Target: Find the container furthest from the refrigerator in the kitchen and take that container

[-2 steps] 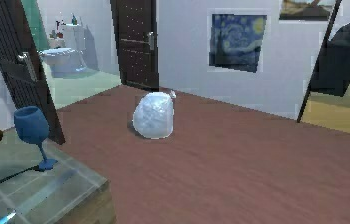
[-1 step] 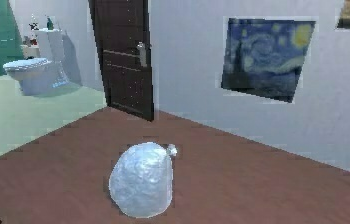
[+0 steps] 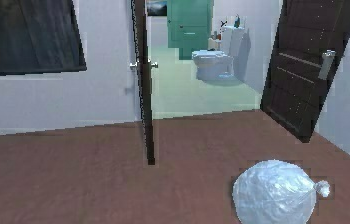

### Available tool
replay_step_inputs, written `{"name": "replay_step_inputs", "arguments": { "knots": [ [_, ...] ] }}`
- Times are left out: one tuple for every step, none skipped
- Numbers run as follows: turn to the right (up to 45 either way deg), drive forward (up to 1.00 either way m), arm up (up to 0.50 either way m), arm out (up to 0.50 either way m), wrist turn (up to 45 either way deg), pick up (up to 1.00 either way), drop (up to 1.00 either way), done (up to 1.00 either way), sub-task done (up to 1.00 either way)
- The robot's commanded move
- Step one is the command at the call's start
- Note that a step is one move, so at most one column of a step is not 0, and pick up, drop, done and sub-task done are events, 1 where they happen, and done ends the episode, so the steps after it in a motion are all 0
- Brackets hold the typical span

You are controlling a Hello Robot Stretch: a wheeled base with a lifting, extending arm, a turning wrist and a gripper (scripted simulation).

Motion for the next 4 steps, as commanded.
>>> {"name": "replay_step_inputs", "arguments": {
  "knots": [
    [-9.0, 0.0, 0.0, 0.0, 0.0, 0.0, 0.0, 0.0, 0.0],
    [0.0, 0.75, 0.0, 0.0, 0.0, 0.0, 0.0, 0.0, 0.0],
    [-45.0, 0.0, 0.0, 0.0, 0.0, 0.0, 0.0, 0.0, 0.0],
    [-24.0, 0.0, 0.0, 0.0, 0.0, 0.0, 0.0, 0.0, 0.0]
  ]
}}
